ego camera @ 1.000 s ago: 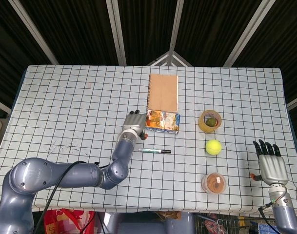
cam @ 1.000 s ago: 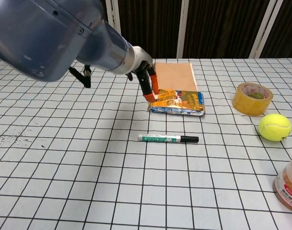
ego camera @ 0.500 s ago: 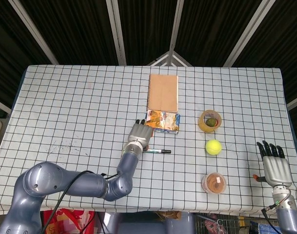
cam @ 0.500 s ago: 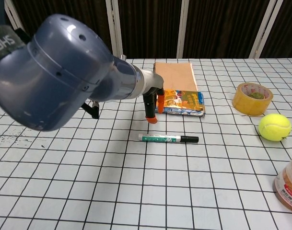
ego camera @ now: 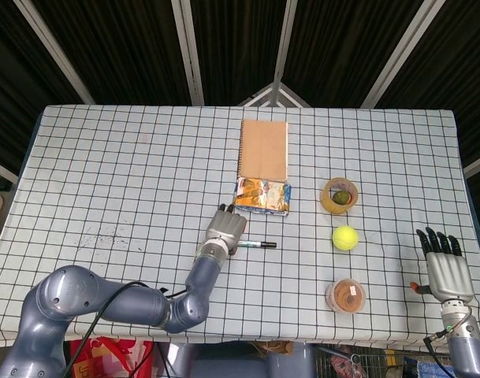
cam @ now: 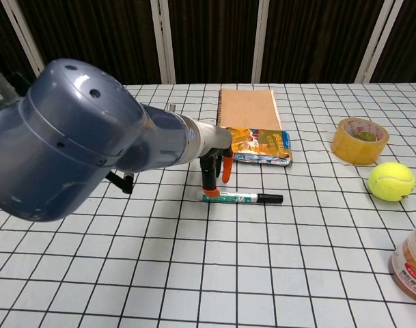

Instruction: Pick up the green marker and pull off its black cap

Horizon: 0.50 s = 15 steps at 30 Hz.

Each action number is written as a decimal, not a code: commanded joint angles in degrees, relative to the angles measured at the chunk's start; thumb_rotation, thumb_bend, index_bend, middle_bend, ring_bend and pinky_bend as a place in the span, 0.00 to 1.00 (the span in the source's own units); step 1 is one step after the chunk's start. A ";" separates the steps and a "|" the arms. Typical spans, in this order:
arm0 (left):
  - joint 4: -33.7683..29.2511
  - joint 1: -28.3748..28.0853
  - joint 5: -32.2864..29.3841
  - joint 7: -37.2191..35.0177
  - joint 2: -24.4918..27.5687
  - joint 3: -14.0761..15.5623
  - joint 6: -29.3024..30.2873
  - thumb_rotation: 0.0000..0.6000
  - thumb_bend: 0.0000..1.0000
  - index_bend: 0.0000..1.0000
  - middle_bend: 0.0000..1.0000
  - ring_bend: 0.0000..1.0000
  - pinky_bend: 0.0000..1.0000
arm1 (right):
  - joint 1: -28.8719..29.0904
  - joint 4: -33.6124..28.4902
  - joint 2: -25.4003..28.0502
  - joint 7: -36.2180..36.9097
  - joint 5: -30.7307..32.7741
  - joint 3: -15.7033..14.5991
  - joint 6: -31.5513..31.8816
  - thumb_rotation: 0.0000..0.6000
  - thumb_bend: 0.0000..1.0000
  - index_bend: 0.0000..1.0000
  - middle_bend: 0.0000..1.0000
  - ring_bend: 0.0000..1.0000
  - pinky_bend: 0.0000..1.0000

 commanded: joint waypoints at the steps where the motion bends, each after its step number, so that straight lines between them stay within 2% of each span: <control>1: -0.05 0.42 0.22 1.16 -0.19 0.60 0.57 1.00 0.46 0.39 0.26 0.00 0.00 | 0.07 -0.11 -0.03 -0.17 -0.11 0.08 0.11 1.00 0.08 0.00 0.00 0.00 0.00; 15: 0.59 2.71 3.64 1.29 -1.76 -0.25 0.22 1.00 0.47 0.42 0.26 0.00 0.00 | -0.05 -0.34 -0.28 -0.59 0.56 0.21 0.04 1.00 0.08 0.00 0.00 0.00 0.00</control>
